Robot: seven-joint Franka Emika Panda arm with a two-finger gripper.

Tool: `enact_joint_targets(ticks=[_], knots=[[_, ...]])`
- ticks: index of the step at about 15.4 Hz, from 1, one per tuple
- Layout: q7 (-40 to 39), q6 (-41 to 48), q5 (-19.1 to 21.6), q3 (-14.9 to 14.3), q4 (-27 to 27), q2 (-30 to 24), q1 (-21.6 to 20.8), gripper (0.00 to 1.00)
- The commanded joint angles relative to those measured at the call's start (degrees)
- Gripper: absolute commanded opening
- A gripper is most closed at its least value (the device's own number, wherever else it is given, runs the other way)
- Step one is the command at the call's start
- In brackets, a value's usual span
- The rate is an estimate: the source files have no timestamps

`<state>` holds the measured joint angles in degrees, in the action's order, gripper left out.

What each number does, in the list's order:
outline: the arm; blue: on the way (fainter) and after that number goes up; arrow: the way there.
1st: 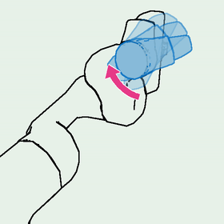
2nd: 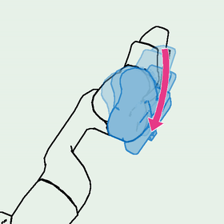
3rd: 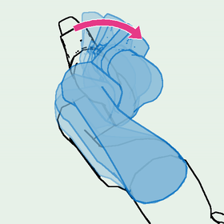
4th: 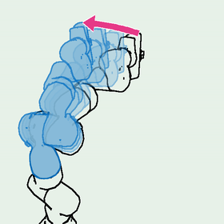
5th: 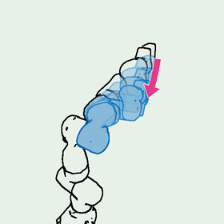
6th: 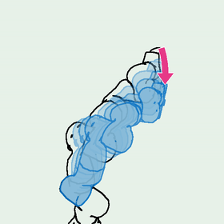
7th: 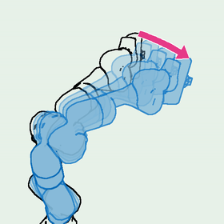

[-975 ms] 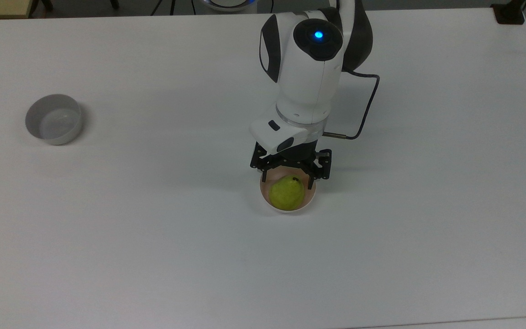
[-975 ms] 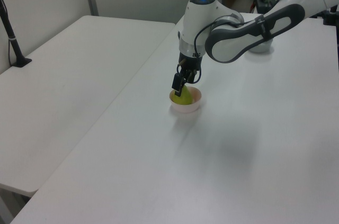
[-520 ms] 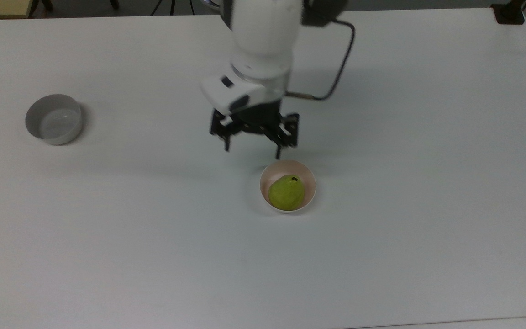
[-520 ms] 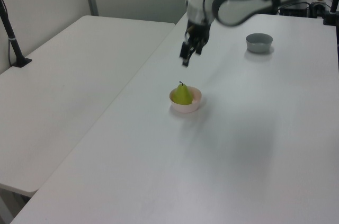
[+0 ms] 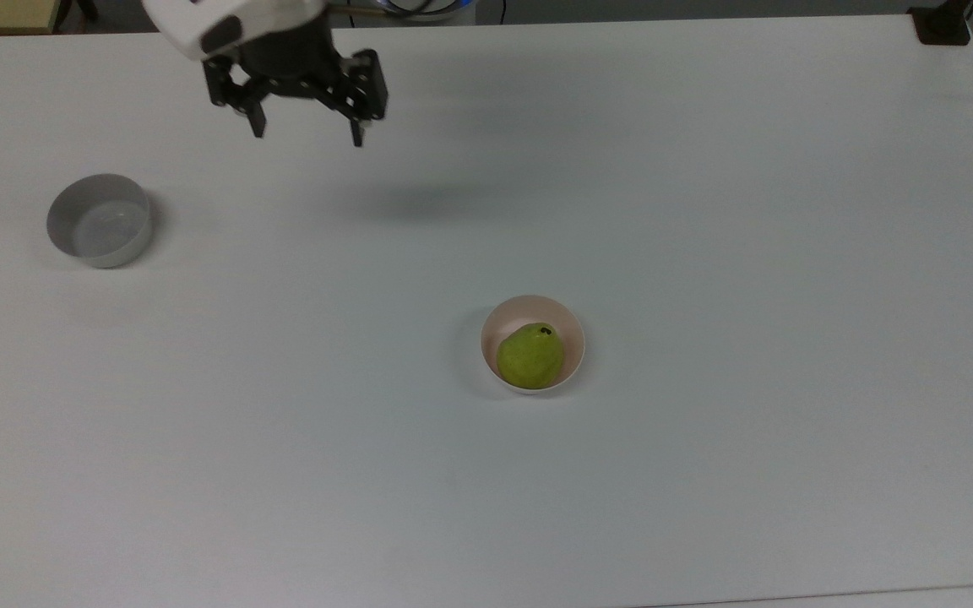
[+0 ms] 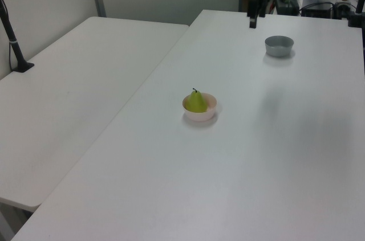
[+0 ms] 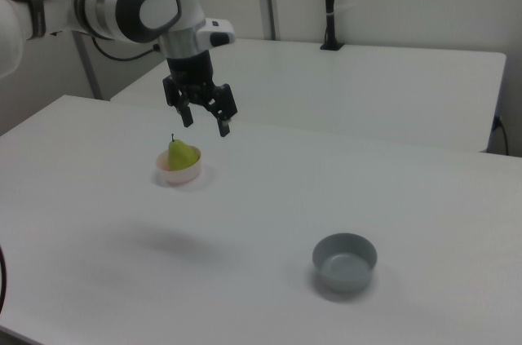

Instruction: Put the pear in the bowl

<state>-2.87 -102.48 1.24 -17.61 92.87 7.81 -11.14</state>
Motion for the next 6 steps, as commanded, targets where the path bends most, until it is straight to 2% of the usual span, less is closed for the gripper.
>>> enact_joint_targets(ticks=[1, 3, 6], knots=[[-1.0, 1.49, -2.55, 3.62, 4.34, -4.64, 3.92, 1.0], [-0.91, 2.11, -2.56, 5.3, 4.34, -5.17, 5.95, 1.0], [-0.39, 2.29, -2.56, 5.31, 4.08, -5.17, 6.13, 1.0]])
